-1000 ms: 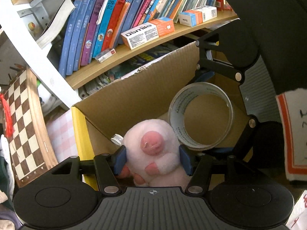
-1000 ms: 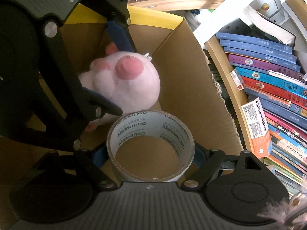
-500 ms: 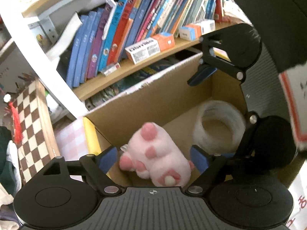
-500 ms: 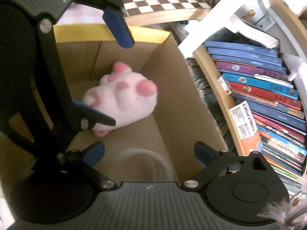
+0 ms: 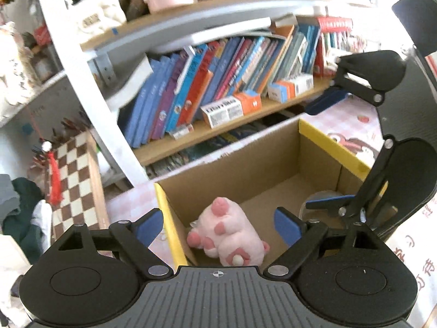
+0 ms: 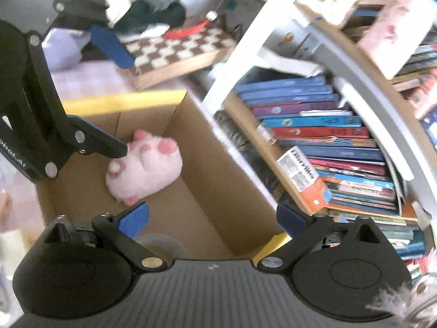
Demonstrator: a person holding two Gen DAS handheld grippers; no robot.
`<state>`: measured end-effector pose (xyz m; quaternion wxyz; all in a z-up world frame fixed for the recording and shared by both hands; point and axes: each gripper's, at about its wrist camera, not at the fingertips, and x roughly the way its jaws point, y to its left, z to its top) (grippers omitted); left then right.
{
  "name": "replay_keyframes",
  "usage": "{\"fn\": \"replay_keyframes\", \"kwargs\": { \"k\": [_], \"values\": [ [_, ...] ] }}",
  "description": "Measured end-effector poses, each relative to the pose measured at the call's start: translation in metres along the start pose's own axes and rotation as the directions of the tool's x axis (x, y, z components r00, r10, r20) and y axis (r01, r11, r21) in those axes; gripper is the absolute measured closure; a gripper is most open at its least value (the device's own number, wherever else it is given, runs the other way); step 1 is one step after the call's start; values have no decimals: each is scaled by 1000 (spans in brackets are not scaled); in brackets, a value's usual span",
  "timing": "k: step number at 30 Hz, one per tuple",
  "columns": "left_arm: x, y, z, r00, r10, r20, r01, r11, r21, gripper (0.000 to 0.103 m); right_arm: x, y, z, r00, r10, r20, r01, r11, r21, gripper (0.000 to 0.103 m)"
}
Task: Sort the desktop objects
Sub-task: 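Open the left tool to drop the pig while the right tool releases the tape roll in the box, then withdraw both tools from the yellow box back over the table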
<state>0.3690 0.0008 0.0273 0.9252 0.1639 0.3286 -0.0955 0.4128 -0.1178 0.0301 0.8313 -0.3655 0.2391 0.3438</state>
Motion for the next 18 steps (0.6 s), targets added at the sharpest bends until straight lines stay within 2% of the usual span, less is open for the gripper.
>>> {"fn": "replay_keyframes", "kwargs": {
  "k": [7, 10, 14, 18],
  "values": [
    [-45, 14, -10, 996, 29, 86, -22, 997, -79, 10, -50, 0, -6, 995, -56, 82, 44, 990, 137, 2],
    [-70, 16, -15, 988, 75, 134, -61, 992, -107, 9, -75, 2, -11, 992, -69, 108, 44, 975, 217, 2],
    [-105, 16, -28, 977, 88, 193, -54, 983, -174, 7, -107, 7, -21, 986, -108, 127, 60, 942, 330, 2],
    [-128, 13, -46, 975, 82, 206, -37, 976, -214, 6, -132, 15, -33, 981, -152, 119, 85, 894, 439, 2]
  ]
}}
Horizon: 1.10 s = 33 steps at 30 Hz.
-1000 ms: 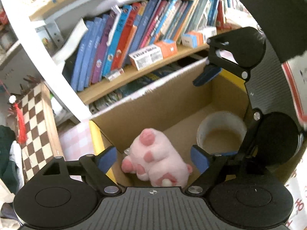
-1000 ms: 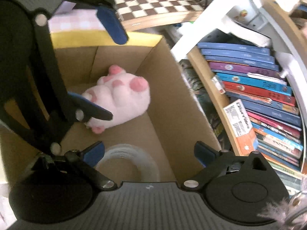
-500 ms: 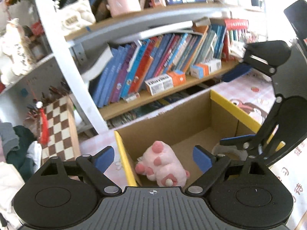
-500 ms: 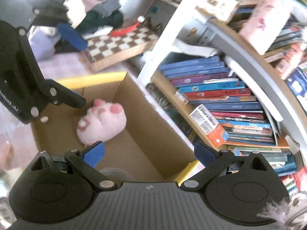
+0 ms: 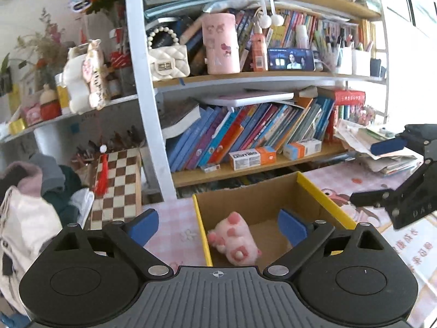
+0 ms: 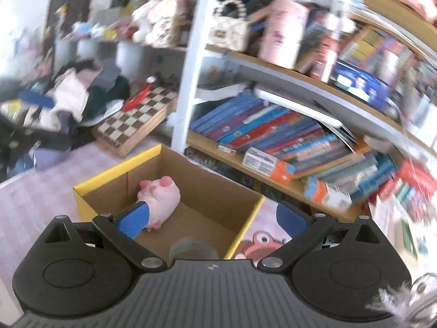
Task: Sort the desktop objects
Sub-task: 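Withdraw both tools from the yellow box back over the table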
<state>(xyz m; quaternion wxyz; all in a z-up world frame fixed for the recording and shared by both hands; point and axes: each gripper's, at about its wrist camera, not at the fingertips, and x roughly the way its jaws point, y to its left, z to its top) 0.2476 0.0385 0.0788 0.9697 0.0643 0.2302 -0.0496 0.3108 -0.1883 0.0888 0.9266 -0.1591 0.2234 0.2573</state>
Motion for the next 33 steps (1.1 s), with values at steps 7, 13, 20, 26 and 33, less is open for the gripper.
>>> {"fn": "replay_keyframes", "kwargs": {
  "k": [7, 13, 20, 26, 33],
  "values": [
    [-31, 0, -32, 1000, 21, -11, -22, 997, -77, 6, -35, 17, -33, 996, -85, -15, 86, 992, 96, 2],
    [-47, -1, -60, 998, 36, -48, -42, 993, -113, 6, -49, 47, -69, 994, -88, -68, 98, 981, 165, 2],
    [-59, -7, -86, 996, 27, -91, -37, 993, -112, 6, -57, 83, -97, 991, -67, -118, 93, 967, 238, 2],
    [-72, -10, -109, 994, 26, -107, -42, 988, -147, 6, -74, 100, -113, 986, -102, -131, 139, 938, 317, 2],
    [-80, -11, -128, 990, 10, -144, -32, 988, -154, 6, -80, 121, -125, 977, -133, -168, 178, 942, 286, 2]
  ]
}}
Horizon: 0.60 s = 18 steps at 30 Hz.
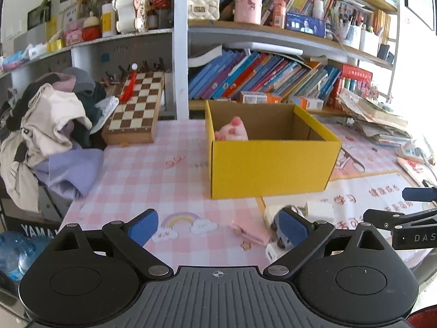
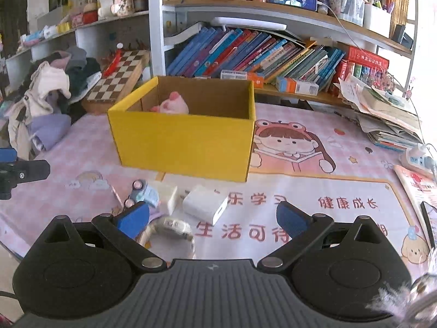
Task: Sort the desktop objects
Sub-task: 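Withdraw both tools from the yellow box back over the table, then grasp the white watch by its band with the right tool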
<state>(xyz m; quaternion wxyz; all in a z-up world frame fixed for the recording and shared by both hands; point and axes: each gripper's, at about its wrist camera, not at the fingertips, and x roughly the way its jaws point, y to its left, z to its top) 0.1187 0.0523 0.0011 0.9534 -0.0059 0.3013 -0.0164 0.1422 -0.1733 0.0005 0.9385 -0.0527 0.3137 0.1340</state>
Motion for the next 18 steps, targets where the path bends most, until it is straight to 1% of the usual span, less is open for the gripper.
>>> {"fn": "replay_keyframes", "kwargs": {
  "k": [4, 9, 16, 18],
  "values": [
    [-5, -1, -13, 1000, -19, -17, 19, 1000, 19, 6, -4, 12, -9, 1000, -4, -8, 4, 1000, -19, 2],
    [-8, 0, -29, 998, -45, -51, 46, 998, 30, 6, -8, 28, -24, 999, -15, -42, 13, 999, -46, 2],
    [-8, -4, -48, 992, -69, -103, 76, 995, 66, 6, -6, 44, -46, 994, -6, -114, -1, 998, -56, 3],
    [-9, -7, -54, 990, -74, -117, 84, 993, 84, 6, -5, 46, -52, 991, 3, -132, -10, 999, -49, 5]
  ]
}}
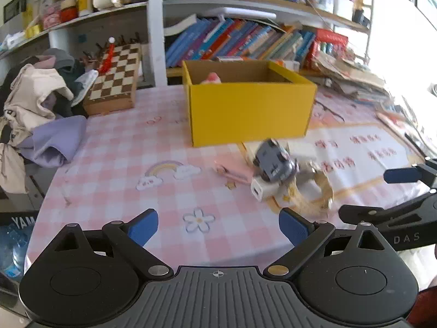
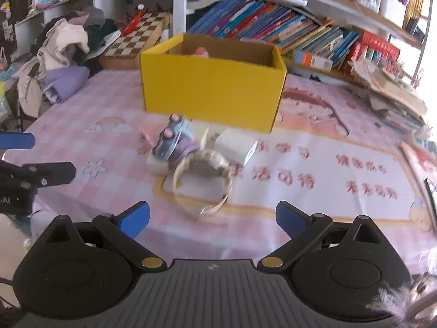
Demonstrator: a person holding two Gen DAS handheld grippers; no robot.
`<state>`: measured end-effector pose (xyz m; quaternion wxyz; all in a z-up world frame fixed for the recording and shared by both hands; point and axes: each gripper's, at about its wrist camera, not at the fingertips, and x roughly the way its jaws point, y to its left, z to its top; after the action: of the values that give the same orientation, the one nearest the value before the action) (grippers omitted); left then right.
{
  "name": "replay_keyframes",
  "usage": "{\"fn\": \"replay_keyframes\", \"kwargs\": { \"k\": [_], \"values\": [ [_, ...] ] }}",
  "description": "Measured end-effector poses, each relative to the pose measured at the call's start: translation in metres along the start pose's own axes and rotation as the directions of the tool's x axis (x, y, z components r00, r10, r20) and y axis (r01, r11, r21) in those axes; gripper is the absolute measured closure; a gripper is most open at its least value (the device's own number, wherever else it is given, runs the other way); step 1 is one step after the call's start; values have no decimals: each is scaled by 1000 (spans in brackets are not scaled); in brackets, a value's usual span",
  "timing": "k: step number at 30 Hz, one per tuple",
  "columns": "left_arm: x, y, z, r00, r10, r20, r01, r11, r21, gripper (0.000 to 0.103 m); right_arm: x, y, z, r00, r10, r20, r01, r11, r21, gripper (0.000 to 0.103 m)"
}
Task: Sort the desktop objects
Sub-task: 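Grasp the white watch by its band with the right tool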
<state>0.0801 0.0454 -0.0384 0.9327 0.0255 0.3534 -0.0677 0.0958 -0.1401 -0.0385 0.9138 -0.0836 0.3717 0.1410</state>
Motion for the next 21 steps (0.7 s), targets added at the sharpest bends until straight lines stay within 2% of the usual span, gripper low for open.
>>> {"fn": "replay_keyframes", "kwargs": {
  "k": [2, 6, 15, 21],
  "values": [
    [1, -3, -5, 1000, -9, -18, 9, 1000, 14, 6, 3, 1, -5, 1000, -2, -20, 2, 1000, 4, 5],
    [3, -8, -8, 999, -19, -29, 20, 999, 33, 6, 7, 0, -10, 999, 4, -43, -4, 1000, 15, 13],
    [9, -11, -4, 999, -5, -39, 7, 998, 57, 6, 30, 3, -1, 999, 21, -43, -22, 1000, -12, 14],
    [14, -11, 1, 998, -23, -58, 27, 997, 69, 6, 48, 1, 11, 997, 32, -66, -33, 999, -14, 13]
  ]
}}
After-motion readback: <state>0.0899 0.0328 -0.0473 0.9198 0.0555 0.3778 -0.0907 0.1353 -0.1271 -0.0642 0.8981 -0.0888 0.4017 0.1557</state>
